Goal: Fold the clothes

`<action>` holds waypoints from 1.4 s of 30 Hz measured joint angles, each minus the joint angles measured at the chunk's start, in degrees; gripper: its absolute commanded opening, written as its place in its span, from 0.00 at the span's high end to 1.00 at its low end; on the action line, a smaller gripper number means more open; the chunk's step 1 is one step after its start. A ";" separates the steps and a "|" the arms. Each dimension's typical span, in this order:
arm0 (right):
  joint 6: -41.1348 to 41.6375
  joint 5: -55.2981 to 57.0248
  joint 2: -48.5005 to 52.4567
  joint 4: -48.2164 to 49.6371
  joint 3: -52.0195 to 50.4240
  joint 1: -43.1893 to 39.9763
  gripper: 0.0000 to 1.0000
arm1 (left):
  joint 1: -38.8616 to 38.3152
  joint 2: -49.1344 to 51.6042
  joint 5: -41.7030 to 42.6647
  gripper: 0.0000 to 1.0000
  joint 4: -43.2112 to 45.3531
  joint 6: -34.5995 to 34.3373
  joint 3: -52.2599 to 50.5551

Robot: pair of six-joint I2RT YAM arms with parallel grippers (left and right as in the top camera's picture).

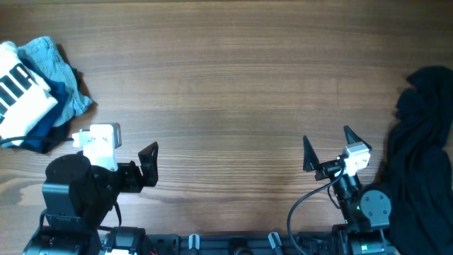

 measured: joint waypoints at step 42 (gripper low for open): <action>0.90 -0.13 -0.11 0.07 0.00 0.00 0.01 | 4.59 -30.10 -1.29 0.00 57.59 0.68 -50.75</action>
